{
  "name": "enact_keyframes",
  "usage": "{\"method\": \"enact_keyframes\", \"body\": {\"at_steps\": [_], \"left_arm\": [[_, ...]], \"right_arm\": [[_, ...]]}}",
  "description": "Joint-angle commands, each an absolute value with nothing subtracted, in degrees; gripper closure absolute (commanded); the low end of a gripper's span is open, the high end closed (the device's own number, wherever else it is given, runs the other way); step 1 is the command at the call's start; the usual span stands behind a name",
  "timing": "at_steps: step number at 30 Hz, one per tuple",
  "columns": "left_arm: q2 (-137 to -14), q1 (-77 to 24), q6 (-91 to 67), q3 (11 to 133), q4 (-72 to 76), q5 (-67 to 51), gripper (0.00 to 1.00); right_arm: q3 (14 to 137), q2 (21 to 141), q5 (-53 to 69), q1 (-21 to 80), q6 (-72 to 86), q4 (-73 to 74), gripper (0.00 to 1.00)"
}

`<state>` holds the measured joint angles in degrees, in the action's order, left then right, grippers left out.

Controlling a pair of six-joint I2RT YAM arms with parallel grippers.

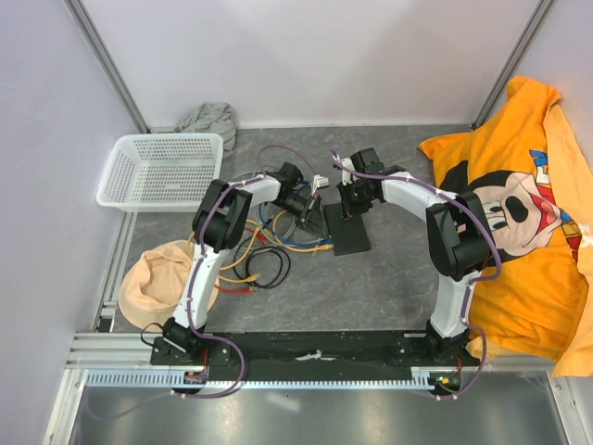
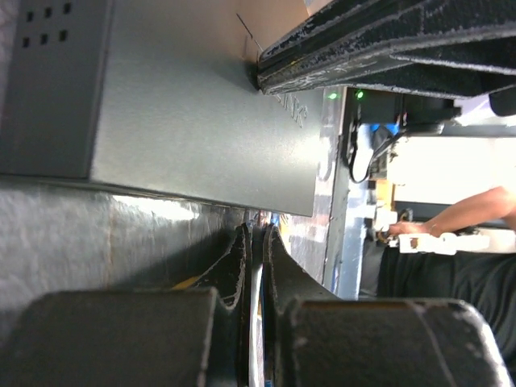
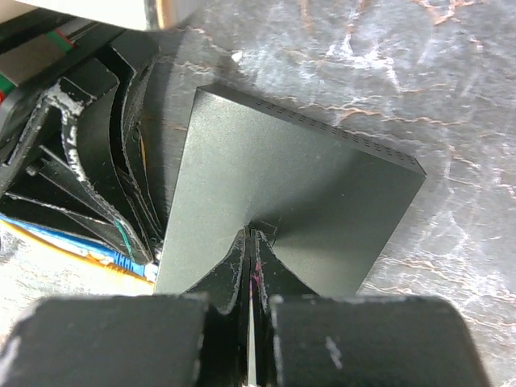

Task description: Pull the plug from the switch port

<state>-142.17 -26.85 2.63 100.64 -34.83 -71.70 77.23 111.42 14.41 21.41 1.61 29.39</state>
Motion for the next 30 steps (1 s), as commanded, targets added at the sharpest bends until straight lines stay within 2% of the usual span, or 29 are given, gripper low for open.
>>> {"method": "enact_keyframes", "body": {"at_steps": [1,5,10,15,19,25,30], "left_arm": [[-142.12,-24.35,16.78,100.90,-54.04,-64.62,0.98],[-142.03,-24.35,20.21,102.48,-58.97,-60.13,0.98],[-142.99,-24.26,14.95,104.23,-59.33,-58.00,0.98],[-145.02,-24.43,11.78,105.11,-57.66,-63.19,0.98],[-146.16,-24.87,10.64,107.49,-56.52,-65.91,0.98],[-148.01,-25.40,7.12,111.09,-54.50,-67.85,0.98],[-149.41,-25.66,3.43,113.20,-52.65,-69.60,0.96]], "right_arm": [[71.37,119.27,-1.21,22.32,-1.93,40.25,1.00],[71.72,120.06,-4.65,24.87,-2.99,40.87,1.00],[71.37,119.10,-3.80,25.84,-4.39,40.61,1.00],[70.23,105.51,3.51,26.28,-8.43,37.89,0.98],[68.12,99.15,8.60,27.33,-14.14,38.05,0.98],[67.50,104.58,8.18,28.83,-15.65,42.45,0.99],[69.26,111.34,2.13,28.92,-12.66,44.56,1.00]]}}
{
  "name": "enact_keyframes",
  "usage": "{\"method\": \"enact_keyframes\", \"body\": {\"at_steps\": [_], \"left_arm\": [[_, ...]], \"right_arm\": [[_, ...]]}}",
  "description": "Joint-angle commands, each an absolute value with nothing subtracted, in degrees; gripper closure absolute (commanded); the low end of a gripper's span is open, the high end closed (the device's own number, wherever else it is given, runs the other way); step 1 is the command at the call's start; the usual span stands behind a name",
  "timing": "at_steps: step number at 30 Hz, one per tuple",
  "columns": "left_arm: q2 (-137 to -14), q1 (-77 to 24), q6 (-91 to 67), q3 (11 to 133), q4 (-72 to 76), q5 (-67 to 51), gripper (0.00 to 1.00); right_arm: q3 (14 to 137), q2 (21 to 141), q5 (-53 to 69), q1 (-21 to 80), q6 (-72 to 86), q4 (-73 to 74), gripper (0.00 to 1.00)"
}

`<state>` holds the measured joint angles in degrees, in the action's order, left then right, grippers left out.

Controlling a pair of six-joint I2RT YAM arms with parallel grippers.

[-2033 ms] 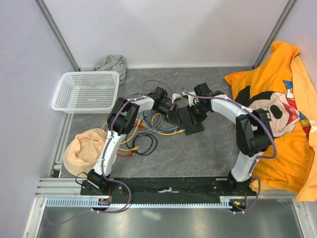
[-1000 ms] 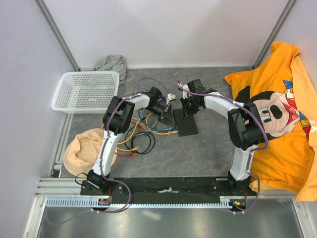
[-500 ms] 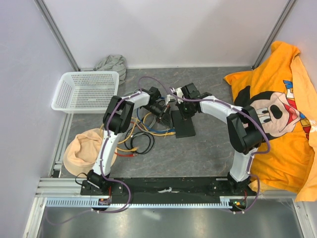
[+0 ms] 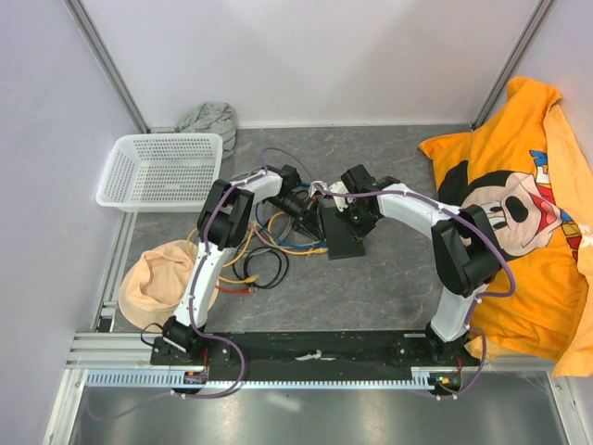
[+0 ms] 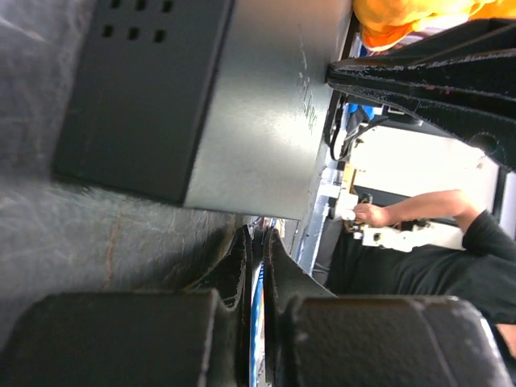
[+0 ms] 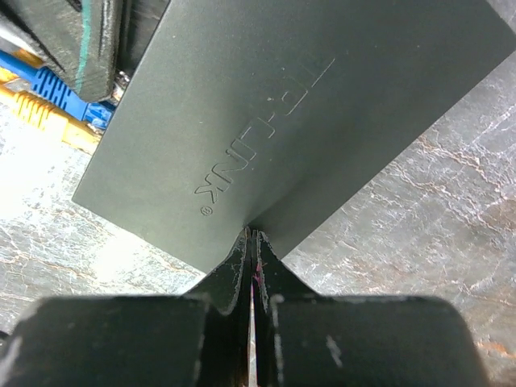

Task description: Pull the plug from the switch port

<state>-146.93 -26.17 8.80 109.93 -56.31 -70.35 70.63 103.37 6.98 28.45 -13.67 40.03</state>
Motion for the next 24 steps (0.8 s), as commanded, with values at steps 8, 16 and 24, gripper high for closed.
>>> {"method": "enact_keyframes", "body": {"at_steps": [8,16,24], "left_arm": [[-150.21,-24.87,0.53,114.44,-51.50,-68.47,0.98],[-148.18,-20.83,4.63,111.35,-54.56,-68.73,0.98],[-152.22,-20.74,30.65,119.27,-77.85,-66.63,0.98]], "right_arm": [[65.22,112.77,-4.92,29.79,-16.17,44.39,1.00],[62.23,115.31,-8.43,31.81,-18.10,41.84,1.00],[60.38,113.99,-10.63,33.05,-20.57,38.94,1.00]]}}
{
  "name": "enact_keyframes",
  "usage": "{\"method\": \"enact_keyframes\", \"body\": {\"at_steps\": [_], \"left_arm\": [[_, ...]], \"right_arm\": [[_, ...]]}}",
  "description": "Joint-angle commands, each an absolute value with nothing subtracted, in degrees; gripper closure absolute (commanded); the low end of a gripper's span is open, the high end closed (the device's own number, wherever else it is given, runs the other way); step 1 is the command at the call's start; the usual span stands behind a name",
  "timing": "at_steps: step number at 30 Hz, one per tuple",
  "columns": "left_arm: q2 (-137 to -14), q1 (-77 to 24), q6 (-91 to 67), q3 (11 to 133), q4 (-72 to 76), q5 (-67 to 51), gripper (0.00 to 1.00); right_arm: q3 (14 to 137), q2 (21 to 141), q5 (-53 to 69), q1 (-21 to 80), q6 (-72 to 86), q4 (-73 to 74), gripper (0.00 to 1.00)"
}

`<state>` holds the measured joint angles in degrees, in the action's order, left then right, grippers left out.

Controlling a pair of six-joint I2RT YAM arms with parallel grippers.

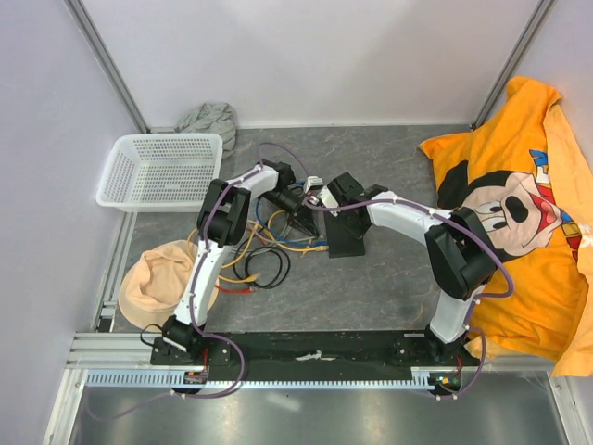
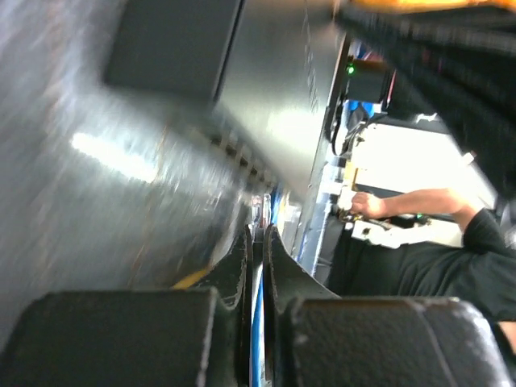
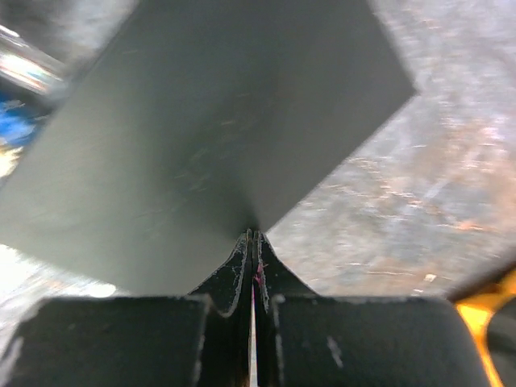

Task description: Pull the plug from the switch port

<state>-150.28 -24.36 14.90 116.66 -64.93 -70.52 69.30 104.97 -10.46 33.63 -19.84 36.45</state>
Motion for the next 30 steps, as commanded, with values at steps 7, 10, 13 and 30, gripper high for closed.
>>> {"method": "enact_keyframes", "body": {"at_steps": [7,10,13,30], "left_arm": [[-150.39,-20.74,39.31,114.79,-84.21,-67.32,0.98],[-147.75,-20.74,34.22,117.50,-79.64,-67.85,0.98],[-145.55,-20.66,28.94,122.68,-76.30,-66.88,0.99],[-133.16,-19.95,-5.33,129.19,-46.79,-68.64,0.99]], "right_arm": [[60.11,113.38,-10.28,32.96,-19.07,37.71,1.00],[61.08,113.90,-9.85,33.05,-18.02,37.71,1.00],[62.57,114.61,-9.75,33.05,-17.49,38.05,1.00],[79.00,101.15,14.67,29.44,-20.30,38.41,0.92]]}}
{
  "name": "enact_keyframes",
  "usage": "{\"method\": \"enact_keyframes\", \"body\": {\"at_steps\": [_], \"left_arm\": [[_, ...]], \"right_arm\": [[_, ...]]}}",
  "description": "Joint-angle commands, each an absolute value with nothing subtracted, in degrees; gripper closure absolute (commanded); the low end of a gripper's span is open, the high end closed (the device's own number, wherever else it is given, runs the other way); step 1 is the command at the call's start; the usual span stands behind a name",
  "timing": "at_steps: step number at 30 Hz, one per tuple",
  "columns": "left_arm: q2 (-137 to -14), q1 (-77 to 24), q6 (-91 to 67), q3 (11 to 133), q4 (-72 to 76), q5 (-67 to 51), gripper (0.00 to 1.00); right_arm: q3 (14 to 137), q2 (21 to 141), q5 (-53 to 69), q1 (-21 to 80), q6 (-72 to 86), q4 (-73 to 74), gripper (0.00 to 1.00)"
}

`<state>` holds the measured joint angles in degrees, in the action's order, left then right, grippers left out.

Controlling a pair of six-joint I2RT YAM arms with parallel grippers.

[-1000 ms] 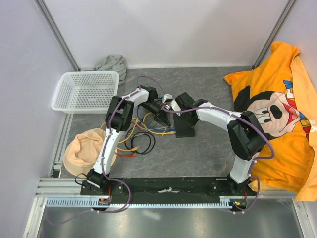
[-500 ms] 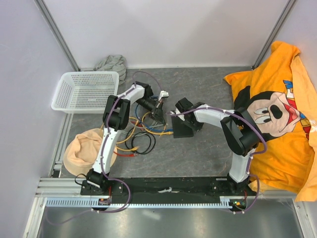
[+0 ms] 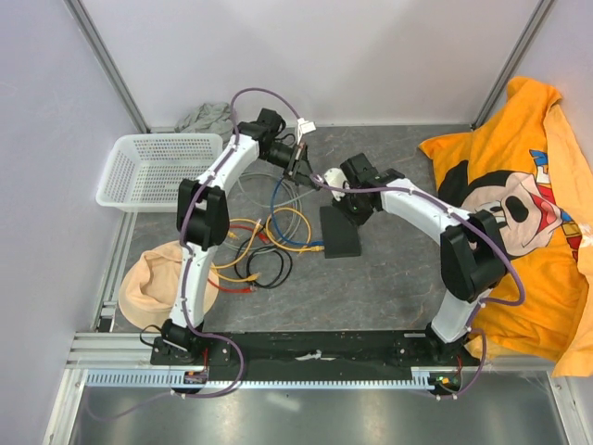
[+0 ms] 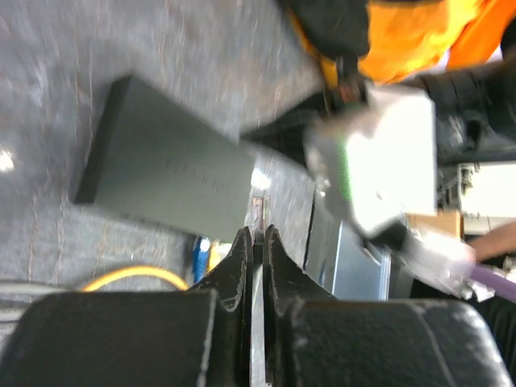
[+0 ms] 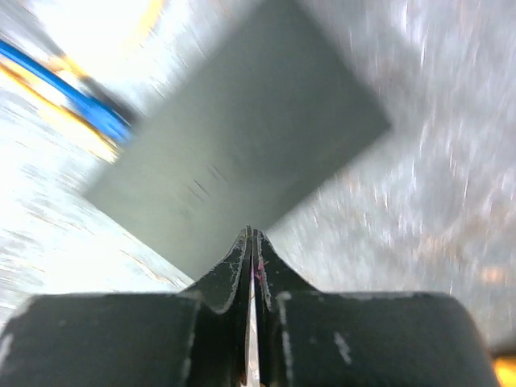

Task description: Pull the plug from the switch port

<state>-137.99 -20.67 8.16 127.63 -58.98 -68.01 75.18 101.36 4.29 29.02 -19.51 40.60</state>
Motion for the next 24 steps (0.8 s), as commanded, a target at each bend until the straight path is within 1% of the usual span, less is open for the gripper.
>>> {"method": "enact_keyframes", "body": {"at_steps": [1,3,4,7,10,12,13,14,16,17,18,21,24], "left_arm": [[-132.55,-19.86,-6.75,130.50,-45.19,-68.82,0.99],[-132.28,-19.60,-10.96,132.09,-42.03,-67.68,0.99],[-131.75,-19.60,-11.68,132.97,-41.66,-66.54,0.98],[-130.26,-18.90,-10.81,132.11,-42.27,-61.98,0.98],[-128.32,-16.97,-6.87,128.78,-47.09,-60.65,0.98],[-126.39,-16.09,-0.20,124.22,-50.26,-59.42,0.99],[-125.78,-15.56,3.22,122.54,-54.45,-57.85,0.98],[-124.81,-15.38,9.17,120.87,-56.49,-56.88,0.98],[-123.76,-15.29,15.70,116.03,-62.98,-54.42,0.99],[-122.71,-15.29,21.39,114.45,-64.76,-53.71,0.99],[-122.09,-15.29,23.10,111.13,-65.56,-52.66,0.98],[-120.15,-15.21,27.85,106.89,-68.02,-46.86,0.99],[-119.10,-15.21,30.67,105.47,-70.22,-38.53,0.99]], "right_arm": [[79.54,103.34,15.20,29.36,-20.04,38.58,0.89],[80.59,105.20,16.52,29.36,-19.69,38.76,0.84],[80.86,106.86,17.57,29.53,-18.99,38.67,0.78],[81.82,109.33,19.24,29.53,-17.15,38.50,0.73],[80.78,109.08,19.08,29.71,-16.61,37.79,0.72],[79.28,108.55,17.06,29.80,-16.70,37.79,0.72],[78.84,108.46,16.35,29.88,-16.70,37.79,0.72],[78.05,108.20,15.39,29.88,-16.61,37.79,0.72],[77.00,107.75,15.29,29.88,-16.26,37.79,0.72],[76.82,107.67,15.47,29.88,-15.82,37.53,0.72],[76.64,107.75,15.56,29.88,-15.65,37.53,0.72],[76.99,108.36,15.38,29.88,-15.56,37.62,0.72],[77.78,109.07,15.38,29.88,-15.29,37.79,0.71]]}}
